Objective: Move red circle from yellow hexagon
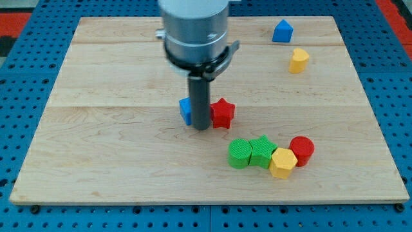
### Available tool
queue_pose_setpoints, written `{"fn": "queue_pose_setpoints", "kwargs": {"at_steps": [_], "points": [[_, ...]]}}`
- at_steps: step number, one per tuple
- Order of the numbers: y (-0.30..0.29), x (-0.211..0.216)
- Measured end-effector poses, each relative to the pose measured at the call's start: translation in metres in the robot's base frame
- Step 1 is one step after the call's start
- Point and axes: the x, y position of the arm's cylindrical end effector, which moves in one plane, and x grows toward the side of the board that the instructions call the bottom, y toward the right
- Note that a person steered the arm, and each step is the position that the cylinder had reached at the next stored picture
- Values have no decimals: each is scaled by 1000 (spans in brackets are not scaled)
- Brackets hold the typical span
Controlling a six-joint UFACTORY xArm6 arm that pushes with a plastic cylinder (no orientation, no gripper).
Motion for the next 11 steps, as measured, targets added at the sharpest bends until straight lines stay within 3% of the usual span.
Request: {"fn": "queue_pose_setpoints", "kwargs": {"at_steps": [1,3,4,5,7,8,10,11], "points": [[21,-10],[133,-38],[159,-48],[138,-14],[247,57],[214,97],[96,83],[97,71]]}}
